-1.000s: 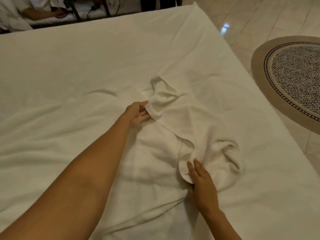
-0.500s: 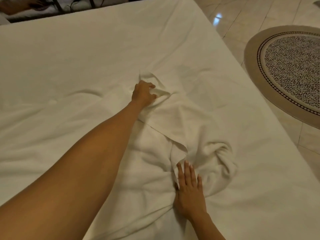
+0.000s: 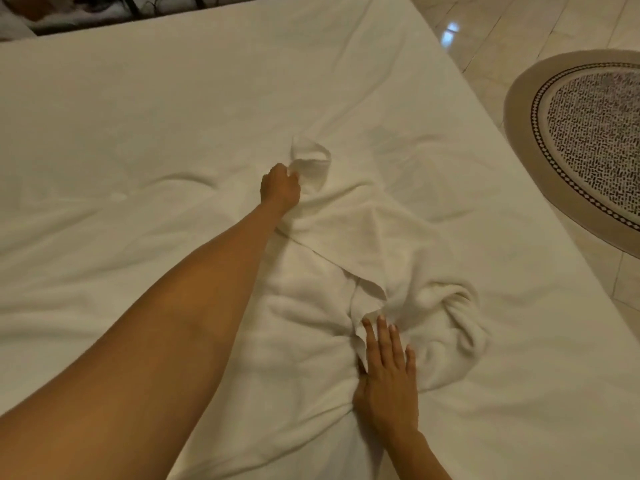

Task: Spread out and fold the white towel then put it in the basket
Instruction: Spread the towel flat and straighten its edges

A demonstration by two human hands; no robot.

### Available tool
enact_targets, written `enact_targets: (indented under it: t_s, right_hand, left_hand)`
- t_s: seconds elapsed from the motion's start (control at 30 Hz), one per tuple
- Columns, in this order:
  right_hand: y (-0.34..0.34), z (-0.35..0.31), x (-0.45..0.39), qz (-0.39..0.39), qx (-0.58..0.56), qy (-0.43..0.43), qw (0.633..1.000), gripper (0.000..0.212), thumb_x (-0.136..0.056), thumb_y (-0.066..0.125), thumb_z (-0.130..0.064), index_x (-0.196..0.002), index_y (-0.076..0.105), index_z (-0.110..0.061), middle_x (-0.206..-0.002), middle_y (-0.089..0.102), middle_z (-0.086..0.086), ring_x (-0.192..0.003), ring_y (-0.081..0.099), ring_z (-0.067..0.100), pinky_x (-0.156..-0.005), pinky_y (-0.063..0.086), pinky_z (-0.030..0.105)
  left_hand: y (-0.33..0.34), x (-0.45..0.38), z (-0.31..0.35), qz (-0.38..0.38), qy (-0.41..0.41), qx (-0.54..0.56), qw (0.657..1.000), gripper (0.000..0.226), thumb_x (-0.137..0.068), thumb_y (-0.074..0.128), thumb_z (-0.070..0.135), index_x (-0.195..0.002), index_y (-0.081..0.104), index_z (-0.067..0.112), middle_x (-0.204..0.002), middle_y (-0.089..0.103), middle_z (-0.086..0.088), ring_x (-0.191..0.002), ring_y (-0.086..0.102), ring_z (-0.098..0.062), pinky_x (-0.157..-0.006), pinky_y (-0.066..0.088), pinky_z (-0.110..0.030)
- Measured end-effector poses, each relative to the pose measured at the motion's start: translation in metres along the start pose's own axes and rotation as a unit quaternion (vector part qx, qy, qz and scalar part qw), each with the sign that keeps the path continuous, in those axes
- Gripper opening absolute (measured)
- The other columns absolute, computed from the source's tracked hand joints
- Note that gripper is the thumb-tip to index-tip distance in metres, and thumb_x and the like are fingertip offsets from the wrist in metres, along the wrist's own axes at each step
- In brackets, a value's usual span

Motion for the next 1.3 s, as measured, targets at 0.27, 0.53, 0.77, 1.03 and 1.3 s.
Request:
enact_targets:
  t_s: [0.27,0.53,0.77,1.03,1.3]
  right_hand:
    - [-0.074,-0.019,0.004,0.137,-0.017,-0.057,0.989,0.05,-0.085,0.036,-0.026,-0.127,0.058,-0.008,-0.115,0.069,0.01,-0.108,0.064,0.027,-0.102,0.029,0.041]
    - [-0.066,-0.139,0.059,0.107,-0.1,-0.045,0.988,0.044,-0.079,0.045,-0.026,-0.123,0.051,-0.032,-0.062,0.07,0.004,-0.038,0.056,0.019,-0.039,0.024,0.011]
    - [0.013,-0.282,0.121,0.112,-0.119,-0.118,0.98,0.04,-0.077,0.046,-0.033,-0.116,0.057,-0.03,-0.088,0.077,-0.001,-0.1,0.051,0.012,-0.074,0.041,0.018]
    - [0.112,-0.468,0.21,-0.042,-0.151,-0.289,0.944,0.052,-0.074,0.042,-0.03,-0.125,0.047,-0.029,-0.102,0.073,-0.012,-0.094,0.062,-0.008,-0.069,0.044,0.005]
    - [0.187,-0.574,0.272,0.004,-0.056,-0.452,0.89,0.038,-0.099,0.037,-0.021,-0.095,0.074,-0.021,-0.082,0.076,-0.007,-0.074,0.071,0.001,-0.068,0.052,0.011]
  left_hand:
    - [-0.069,0.004,-0.067,-0.053,-0.179,0.409,0.893,0.04,-0.097,0.05,0.024,-0.13,0.054,0.003,-0.115,0.067,-0.01,-0.103,0.065,-0.023,-0.094,0.053,-0.032]
    - [-0.196,0.017,-0.165,-0.026,-0.177,0.502,0.846,0.038,-0.101,0.042,0.009,-0.136,0.042,-0.003,-0.131,0.057,-0.018,-0.118,0.06,-0.029,-0.093,0.051,-0.036]
    - [-0.306,0.032,-0.3,-0.003,-0.202,0.451,0.869,0.036,-0.098,0.05,0.012,-0.131,0.049,-0.002,-0.095,0.065,-0.006,-0.08,0.066,-0.017,-0.085,0.053,-0.031]
    - [-0.416,0.063,-0.482,0.085,-0.277,0.372,0.882,0.035,-0.096,0.052,0.015,-0.127,0.054,-0.001,-0.125,0.061,-0.016,-0.093,0.06,-0.021,-0.08,0.051,-0.026]
    - [-0.5,0.051,-0.571,0.143,-0.267,0.334,0.892,0.036,-0.093,0.059,0.018,-0.124,0.057,-0.002,-0.124,0.061,-0.015,-0.101,0.061,-0.024,-0.082,0.052,-0.026]
Point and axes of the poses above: each hand's wrist, its own x-axis away from the middle knuckle, its own y-axis out of the palm, z = x × y, the point moved 9 cm from there along -x, towards the middle knuckle
